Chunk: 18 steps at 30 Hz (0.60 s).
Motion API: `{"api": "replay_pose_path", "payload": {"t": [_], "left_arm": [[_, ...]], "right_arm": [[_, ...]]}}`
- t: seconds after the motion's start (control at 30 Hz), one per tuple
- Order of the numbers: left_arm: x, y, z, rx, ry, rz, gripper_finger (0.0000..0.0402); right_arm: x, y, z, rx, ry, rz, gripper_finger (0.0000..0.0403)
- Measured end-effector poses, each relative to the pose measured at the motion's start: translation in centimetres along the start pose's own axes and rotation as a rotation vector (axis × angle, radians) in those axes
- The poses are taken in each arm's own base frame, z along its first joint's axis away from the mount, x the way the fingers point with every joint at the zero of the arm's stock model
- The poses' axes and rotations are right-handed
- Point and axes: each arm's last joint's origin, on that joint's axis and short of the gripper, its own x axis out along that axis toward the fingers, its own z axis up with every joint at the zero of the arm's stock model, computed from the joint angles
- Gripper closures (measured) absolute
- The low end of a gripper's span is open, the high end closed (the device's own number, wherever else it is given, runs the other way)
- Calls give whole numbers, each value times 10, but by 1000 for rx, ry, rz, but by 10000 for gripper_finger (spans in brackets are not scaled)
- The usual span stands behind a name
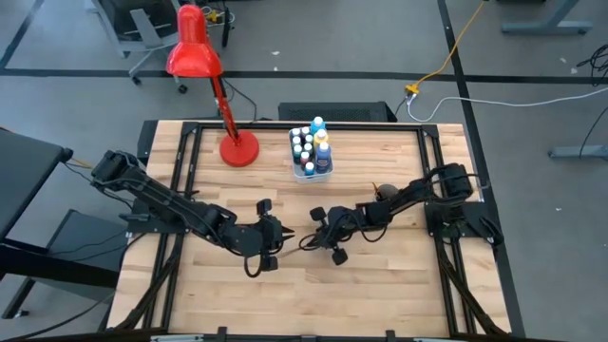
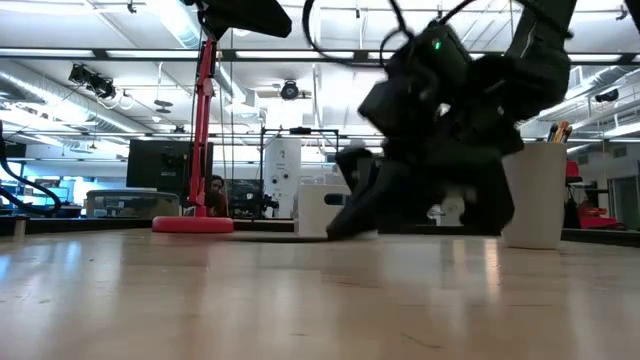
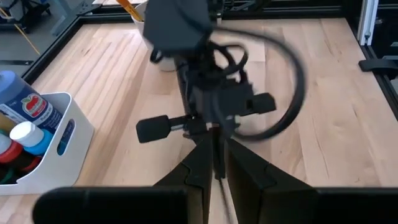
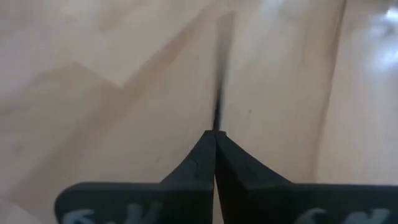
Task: Pick & Place Paint Supplies
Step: Put the gold paint brush into the gray cup
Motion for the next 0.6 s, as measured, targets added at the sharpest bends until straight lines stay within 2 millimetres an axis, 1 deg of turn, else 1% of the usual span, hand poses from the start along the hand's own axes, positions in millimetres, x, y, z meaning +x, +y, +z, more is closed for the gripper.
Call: {"api": "replay_pose_path", "payload": {"t": [0.13, 0.33, 0.43, 0.6], "left_arm": [[0, 0, 0, -1, 0, 0, 349], [0, 0, 0, 7, 1, 0, 349], [0, 0, 0, 7, 0, 0, 349], [0, 0, 0, -8, 1, 1, 349]], "right_arm": [[-11, -1, 17, -14, -35, -7, 402], [-25, 4, 35, -62, -36, -35, 403], [-24, 7, 33, -37, -27, -22, 401], [-9, 14, 27, 120, -77, 21, 379]]}}
